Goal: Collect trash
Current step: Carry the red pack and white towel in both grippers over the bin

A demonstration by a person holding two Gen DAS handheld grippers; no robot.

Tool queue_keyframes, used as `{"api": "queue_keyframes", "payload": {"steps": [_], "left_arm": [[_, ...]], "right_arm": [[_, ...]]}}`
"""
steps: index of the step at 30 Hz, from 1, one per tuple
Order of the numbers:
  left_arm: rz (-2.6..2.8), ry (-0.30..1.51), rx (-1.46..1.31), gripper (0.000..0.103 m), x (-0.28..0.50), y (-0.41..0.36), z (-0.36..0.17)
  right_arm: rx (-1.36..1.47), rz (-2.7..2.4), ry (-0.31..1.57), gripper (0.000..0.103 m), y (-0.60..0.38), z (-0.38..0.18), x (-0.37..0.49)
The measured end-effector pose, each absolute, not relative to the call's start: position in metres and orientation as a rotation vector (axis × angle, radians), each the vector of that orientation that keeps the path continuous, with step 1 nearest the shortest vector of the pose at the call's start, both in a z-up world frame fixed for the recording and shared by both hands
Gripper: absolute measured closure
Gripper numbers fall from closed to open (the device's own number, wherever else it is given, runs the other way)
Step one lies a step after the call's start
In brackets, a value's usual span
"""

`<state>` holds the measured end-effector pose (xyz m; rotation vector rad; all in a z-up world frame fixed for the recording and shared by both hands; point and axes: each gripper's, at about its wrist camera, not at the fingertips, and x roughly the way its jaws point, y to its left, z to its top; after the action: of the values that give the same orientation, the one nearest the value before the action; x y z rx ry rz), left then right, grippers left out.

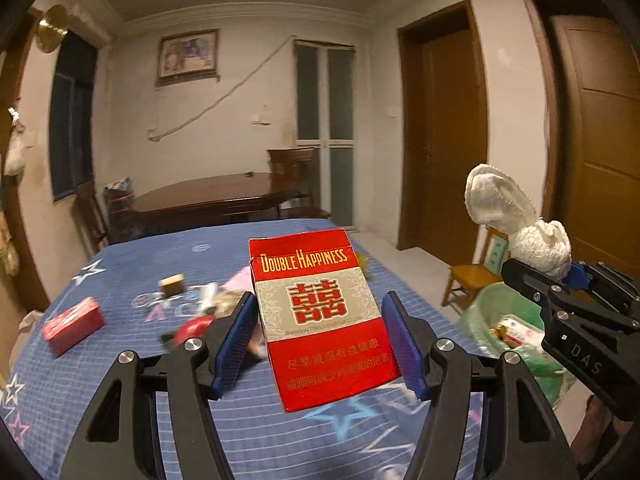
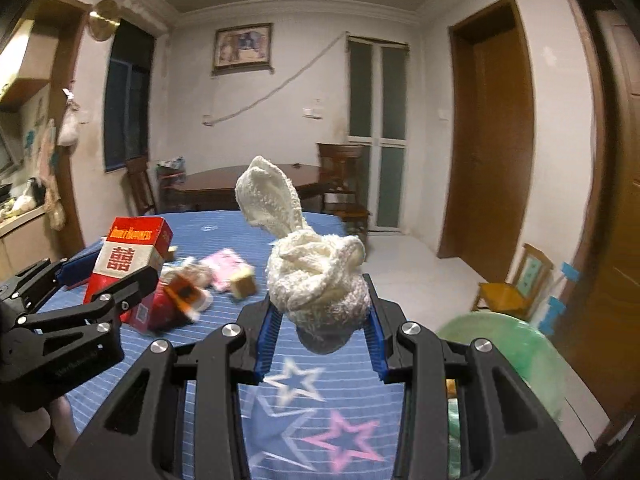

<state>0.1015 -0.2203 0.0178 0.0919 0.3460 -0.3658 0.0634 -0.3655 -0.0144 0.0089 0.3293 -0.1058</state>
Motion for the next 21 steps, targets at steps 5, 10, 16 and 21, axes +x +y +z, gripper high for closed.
{"api": "queue_keyframes", "payload": {"steps": [5, 10, 16, 21], "left_arm": [[-0.453, 0.352, 0.116, 0.038, 0.102, -0.276, 0.016], [-0.529, 0.363, 0.136, 0.038, 0.106, -0.329, 0.012], [-0.605, 0.375, 0.157, 0.038, 0.116, -0.386, 0.009], [-0.655, 0.406, 0.177, 0.038, 0.125, -0.422, 0.003]], "right_arm": [[0.015, -0.193, 0.348, 0.067, -0.404, -0.016, 0.055], [0.033, -0.273, 0.367, 0.067, -0.439, -0.018, 0.046], [0.052, -0.357, 0.412, 0.067, -0.484, -0.026, 0.039], [0.070, -0.389, 0.486, 0.067, -0.517, -0.039, 0.044]]}}
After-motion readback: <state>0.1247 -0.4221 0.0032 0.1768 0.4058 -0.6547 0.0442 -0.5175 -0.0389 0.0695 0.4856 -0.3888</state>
